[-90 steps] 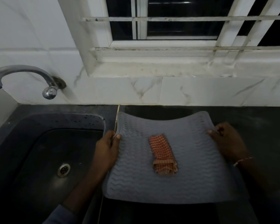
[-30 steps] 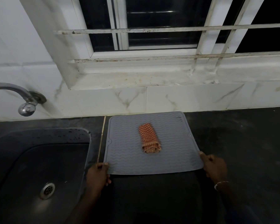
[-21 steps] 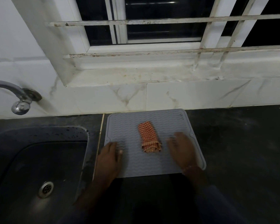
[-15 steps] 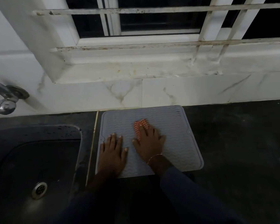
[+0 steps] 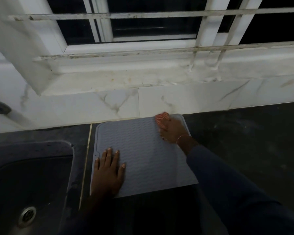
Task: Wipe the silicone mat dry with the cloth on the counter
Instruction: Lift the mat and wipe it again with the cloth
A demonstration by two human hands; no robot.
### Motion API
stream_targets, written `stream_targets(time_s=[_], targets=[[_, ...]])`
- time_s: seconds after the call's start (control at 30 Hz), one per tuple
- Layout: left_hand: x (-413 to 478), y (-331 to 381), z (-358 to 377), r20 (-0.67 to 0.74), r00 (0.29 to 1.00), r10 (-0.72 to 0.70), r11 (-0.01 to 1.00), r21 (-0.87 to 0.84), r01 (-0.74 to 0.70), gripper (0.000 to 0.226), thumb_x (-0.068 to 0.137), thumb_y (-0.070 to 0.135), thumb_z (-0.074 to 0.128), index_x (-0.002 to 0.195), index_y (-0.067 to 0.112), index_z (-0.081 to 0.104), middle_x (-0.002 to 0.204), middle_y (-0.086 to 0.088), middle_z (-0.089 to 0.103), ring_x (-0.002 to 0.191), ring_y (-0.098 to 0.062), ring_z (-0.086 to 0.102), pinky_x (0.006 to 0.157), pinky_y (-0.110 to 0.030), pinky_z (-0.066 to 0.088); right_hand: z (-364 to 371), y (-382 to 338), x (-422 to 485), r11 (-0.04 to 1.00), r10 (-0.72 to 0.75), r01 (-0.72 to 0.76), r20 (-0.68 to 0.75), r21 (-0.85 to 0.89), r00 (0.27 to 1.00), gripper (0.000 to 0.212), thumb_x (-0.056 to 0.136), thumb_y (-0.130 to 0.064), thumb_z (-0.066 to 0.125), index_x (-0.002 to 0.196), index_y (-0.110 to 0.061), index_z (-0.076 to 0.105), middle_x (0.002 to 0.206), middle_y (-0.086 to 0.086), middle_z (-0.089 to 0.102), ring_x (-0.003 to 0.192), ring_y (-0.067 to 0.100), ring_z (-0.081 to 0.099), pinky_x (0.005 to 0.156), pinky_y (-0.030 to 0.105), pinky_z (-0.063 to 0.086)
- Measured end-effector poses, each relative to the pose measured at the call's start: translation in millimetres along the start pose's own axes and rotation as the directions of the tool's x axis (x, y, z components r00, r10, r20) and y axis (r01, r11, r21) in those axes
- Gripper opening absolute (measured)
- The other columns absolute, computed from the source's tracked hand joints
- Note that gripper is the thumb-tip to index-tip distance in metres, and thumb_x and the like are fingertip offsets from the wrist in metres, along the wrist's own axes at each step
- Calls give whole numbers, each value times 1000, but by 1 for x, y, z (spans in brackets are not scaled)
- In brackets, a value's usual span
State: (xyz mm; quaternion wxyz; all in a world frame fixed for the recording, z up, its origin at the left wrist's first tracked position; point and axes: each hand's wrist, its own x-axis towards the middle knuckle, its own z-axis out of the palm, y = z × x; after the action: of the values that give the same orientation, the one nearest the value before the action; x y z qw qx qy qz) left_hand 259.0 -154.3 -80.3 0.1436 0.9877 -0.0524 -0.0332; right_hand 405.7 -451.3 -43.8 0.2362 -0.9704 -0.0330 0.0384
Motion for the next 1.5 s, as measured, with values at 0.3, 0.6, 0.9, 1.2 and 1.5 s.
stream_targets(time_s=[0.3,0.6,0.9,1.2,1.5], targets=[[1,-3,3,-28,1000,-12,1000,9,12,73,91,65,9,153,27,16,160,1,5,147,-13,-2,119,-39,0,-29,45,37,838,527,-514,-32,183,849,49,96,-34,48,127,4,54,134,24,53,123,37,52,99,36,43],[2,-4,4,-36,999,-4,998,59,6,67,94,63,15,152,29,22,160,1,10,147,-14,4,117,-34,-1,-23,50,47,821,571,-569,-127,50,811,43,94,-40,53,123,-8,55,126,16,59,114,36,59,89,41,48],[1,-3,3,-14,1000,-11,999,52,12,68,94,61,15,153,28,19,160,1,7,148,-15,2,119,-40,4,5,34,16,998,-34,41,-188,37,982,49,97,-45,34,120,-14,64,117,10,66,111,28,57,103,45,42],[-7,2,-7,64,998,-26,999,25,25,90,78,78,-13,152,30,5,158,2,-7,144,-12,-11,116,-36,-7,21,6,-19,996,18,-12,-62,90,998,66,90,-52,50,147,-24,34,151,5,39,135,24,39,113,48,33],[-68,21,-15,124,991,-56,998,40,51,101,74,82,-8,154,24,14,162,-9,4,149,-24,1,119,-42,2,33,-56,-94,992,-103,115,-176,61,979,49,83,-22,45,129,-23,61,119,12,65,106,35,59,95,44,47]])
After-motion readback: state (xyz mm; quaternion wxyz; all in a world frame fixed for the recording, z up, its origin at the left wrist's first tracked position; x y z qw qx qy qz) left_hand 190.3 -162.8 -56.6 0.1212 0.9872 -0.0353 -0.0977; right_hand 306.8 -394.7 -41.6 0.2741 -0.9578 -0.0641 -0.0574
